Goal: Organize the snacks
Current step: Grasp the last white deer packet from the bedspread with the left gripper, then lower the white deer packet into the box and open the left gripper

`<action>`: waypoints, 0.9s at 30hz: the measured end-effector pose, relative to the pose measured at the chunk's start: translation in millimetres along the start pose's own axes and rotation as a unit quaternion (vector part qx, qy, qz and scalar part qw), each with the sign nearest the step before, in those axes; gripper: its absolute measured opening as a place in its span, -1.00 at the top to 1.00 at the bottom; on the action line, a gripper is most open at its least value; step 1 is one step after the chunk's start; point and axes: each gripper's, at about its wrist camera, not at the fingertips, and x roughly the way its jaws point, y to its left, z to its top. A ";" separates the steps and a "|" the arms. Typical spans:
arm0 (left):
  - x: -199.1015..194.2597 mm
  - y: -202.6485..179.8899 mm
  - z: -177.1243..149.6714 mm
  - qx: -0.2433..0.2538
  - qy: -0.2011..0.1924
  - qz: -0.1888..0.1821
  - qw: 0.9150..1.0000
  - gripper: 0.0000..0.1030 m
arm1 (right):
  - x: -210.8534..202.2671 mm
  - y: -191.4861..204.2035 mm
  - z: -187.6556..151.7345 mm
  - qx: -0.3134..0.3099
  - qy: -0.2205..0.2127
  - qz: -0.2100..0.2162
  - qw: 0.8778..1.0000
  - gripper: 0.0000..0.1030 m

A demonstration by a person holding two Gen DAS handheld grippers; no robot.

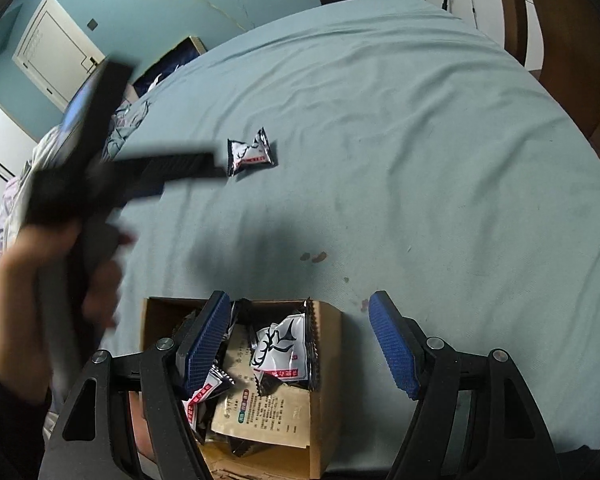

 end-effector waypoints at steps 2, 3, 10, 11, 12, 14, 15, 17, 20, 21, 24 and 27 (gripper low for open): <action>20.1 -5.5 23.0 -0.010 0.001 0.009 1.000 -0.81 | 2.4 1.5 -1.6 -0.005 0.002 0.000 1.000 -0.38; 28.1 -6.8 30.1 -0.013 0.004 0.012 1.000 -0.81 | 5.7 2.1 -2.5 -0.007 0.003 0.001 1.000 -0.38; 87.4 -17.4 58.9 -0.027 0.029 0.022 0.999 -0.80 | 16.2 -0.4 2.1 -0.002 0.010 0.007 1.000 -0.38; 91.5 -17.9 58.6 -0.024 0.032 0.024 0.999 -0.74 | 17.2 -1.2 2.2 0.000 0.010 0.007 1.000 -0.38; 97.8 -20.5 57.2 -0.018 0.041 0.027 0.999 -0.69 | 18.0 -1.8 2.4 0.002 0.011 0.008 1.000 -0.38; 98.1 -21.0 54.2 -0.020 0.032 0.020 0.999 -0.47 | 20.2 -3.7 3.3 0.006 0.012 0.008 1.000 -0.38; 95.8 -21.2 52.8 -0.021 0.027 0.012 0.999 -0.35 | 21.7 -4.1 3.7 0.008 0.012 0.008 1.000 -0.38; 88.0 -23.9 49.6 -0.012 0.023 0.008 1.000 0.06 | 22.9 -4.5 3.4 0.009 0.012 0.006 1.000 -0.38; 79.7 -24.0 41.9 -0.004 0.031 0.003 0.999 0.23 | 23.1 -4.7 3.4 0.011 0.011 0.002 1.000 -0.38; 74.9 -22.1 36.8 -0.004 0.034 -0.001 0.999 0.25 | 22.7 -5.1 3.5 0.011 0.010 0.000 1.000 -0.38; 53.9 -13.8 19.8 -0.008 0.027 -0.008 1.000 0.27 | 22.9 -5.3 3.9 0.012 0.008 -0.009 1.000 -0.38; 20.7 -4.0 -2.9 -0.003 0.012 -0.021 1.000 0.27 | 22.3 -7.5 3.6 0.018 0.010 -0.010 1.000 -0.38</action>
